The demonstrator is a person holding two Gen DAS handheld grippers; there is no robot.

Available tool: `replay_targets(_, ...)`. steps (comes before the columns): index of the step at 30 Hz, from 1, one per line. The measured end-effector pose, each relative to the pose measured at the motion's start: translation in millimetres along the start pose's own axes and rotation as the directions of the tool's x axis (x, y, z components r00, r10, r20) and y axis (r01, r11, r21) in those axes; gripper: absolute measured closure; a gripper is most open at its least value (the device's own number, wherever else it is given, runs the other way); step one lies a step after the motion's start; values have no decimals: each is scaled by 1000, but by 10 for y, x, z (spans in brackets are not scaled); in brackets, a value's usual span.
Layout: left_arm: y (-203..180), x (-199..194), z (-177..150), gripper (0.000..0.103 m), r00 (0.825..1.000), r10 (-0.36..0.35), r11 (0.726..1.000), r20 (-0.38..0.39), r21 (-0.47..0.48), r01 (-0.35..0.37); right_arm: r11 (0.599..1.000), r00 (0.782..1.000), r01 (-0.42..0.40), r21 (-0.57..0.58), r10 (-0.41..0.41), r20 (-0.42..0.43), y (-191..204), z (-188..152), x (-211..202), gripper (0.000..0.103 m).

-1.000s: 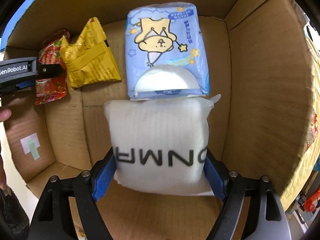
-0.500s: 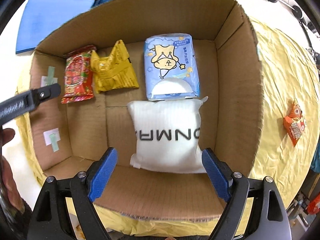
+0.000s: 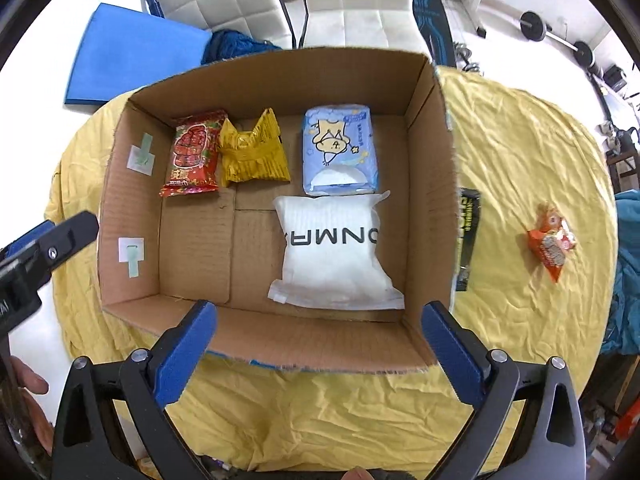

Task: Organize soft objects
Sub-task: 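Withdraw both tools from the box toward the panda bag and black pack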

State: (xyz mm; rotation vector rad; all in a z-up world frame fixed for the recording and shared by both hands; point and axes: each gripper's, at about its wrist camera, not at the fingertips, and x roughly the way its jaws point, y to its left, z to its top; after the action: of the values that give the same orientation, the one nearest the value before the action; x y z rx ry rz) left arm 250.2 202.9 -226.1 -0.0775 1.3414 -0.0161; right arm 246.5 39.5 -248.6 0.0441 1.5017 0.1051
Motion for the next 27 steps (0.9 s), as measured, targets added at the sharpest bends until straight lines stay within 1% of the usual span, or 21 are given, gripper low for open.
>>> replay_targets(3,-23,-163,-121,12,1000,-10,1000,14,0,10,1000,999,-3,-5,3,32,-2,-96,-148,0)
replay_targets(6,-76,-333,-232,12,998,-19,1000,54,1,19,1000,997,4,-16,-3,72,-1,-204,-337,0)
replay_targets(8,-118,-450,-304,12,997,-6,1000,80,7,5,1000,995,14,-22,-12,98,4,-269,-437,0)
replay_targets(12,-183,-640,-434,12,992,9,1000,126,14,-11,1000,990,0,-16,2,140,-36,-415,-670,0)
replay_targets(14,-197,-694,-482,12,991,8,1000,132,11,-10,1000,987,-7,-13,9,159,-53,-490,-774,0)
replay_targets(17,-215,-769,-557,12,991,-12,1000,137,-1,12,1000,983,-16,-14,19,184,-77,-601,-914,0)
replay_targets(24,-355,-990,-728,12,985,-8,1000,170,14,5,1000,970,-15,-17,18,243,-125,-807,-1184,0)
replay_targets(27,-436,-1089,-780,12,982,-1,1000,191,29,-5,1000,968,-23,-21,28,250,-161,-848,-1238,0)
